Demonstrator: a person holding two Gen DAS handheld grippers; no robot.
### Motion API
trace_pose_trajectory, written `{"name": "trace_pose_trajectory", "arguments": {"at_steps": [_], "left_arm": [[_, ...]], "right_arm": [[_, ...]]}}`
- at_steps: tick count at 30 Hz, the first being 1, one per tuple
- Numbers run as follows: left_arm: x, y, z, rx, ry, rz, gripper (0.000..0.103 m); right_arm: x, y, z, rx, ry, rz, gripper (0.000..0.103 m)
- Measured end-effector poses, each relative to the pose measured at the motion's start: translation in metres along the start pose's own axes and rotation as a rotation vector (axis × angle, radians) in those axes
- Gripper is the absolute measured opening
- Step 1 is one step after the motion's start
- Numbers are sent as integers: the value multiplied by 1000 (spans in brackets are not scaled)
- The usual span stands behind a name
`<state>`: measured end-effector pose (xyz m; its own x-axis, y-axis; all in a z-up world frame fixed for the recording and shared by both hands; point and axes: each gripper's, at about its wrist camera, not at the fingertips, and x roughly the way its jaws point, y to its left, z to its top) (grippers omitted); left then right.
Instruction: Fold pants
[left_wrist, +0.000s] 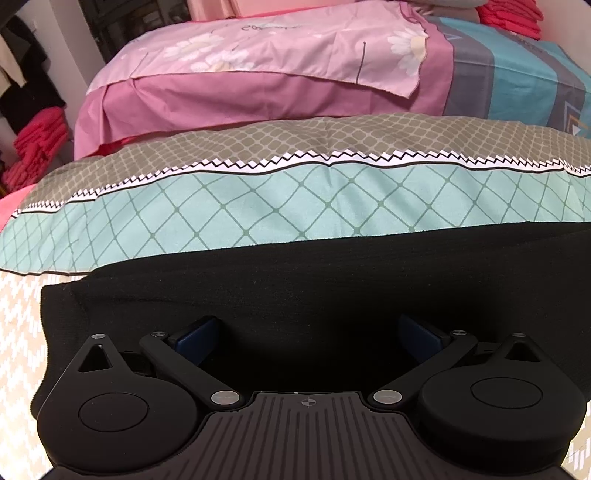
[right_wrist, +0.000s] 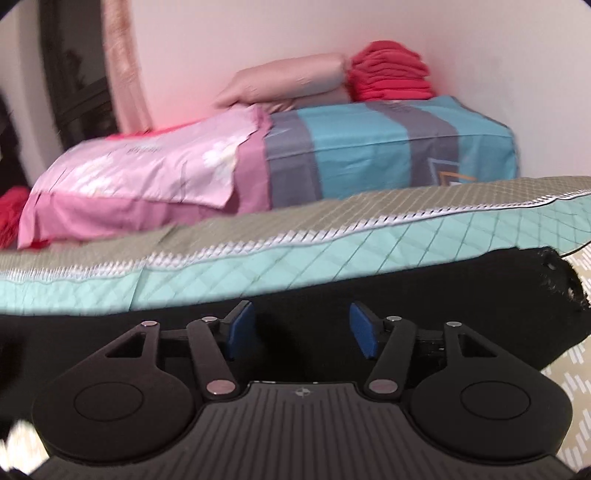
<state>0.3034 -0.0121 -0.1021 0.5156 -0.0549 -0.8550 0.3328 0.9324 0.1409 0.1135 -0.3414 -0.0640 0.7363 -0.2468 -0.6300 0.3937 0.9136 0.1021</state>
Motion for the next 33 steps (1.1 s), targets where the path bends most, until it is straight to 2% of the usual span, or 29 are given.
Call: {"name": "trace_pose_trajectory", "arguments": {"at_steps": [2, 3, 4, 5, 7, 9, 13, 16, 17, 22, 26, 28, 30, 33], "left_arm": [[0, 0, 0, 3, 0, 1, 103], [0, 0, 0, 4, 0, 2, 103], [0, -1, 0, 3, 0, 3, 103], [0, -1, 1, 4, 1, 4, 103], [0, -1, 1, 3, 3, 4, 103], [0, -1, 2, 0, 7, 2, 103], [0, 0, 2, -2, 13, -1, 103], [1, 0, 3, -1, 15, -1, 103], [1, 0, 3, -1, 18, -1, 103], [1, 0, 4, 0, 22, 0, 103], [1, 0, 4, -1, 22, 0, 103], [1, -1, 4, -2, 23, 1, 103], [1, 0, 4, -3, 23, -1, 103], [1, 0, 3, 0, 19, -2, 103]], "right_arm": [[1, -8, -4, -12, -17, -27, 58], [1, -14, -1, 17, -25, -40, 52], [-1, -20, 4, 65, -34, -59, 50], [-6, -25, 8, 113, -44, -92, 52], [-18, -28, 9, 156, -67, -203, 72], [-38, -34, 2, 202, -83, -233, 72], [-84, -57, -28, 429, -35, -174, 75], [-88, -79, -50, 595, 65, -40, 77], [-85, -86, -53, 627, 59, -10, 77], [-52, -104, -34, 623, 5, 82, 84], [-29, -110, -20, 560, -50, 134, 88], [-28, -114, -27, 636, -94, 135, 88], [-33, -105, -33, 665, -91, 155, 88], [-38, -86, -40, 547, -84, 212, 88]]}}
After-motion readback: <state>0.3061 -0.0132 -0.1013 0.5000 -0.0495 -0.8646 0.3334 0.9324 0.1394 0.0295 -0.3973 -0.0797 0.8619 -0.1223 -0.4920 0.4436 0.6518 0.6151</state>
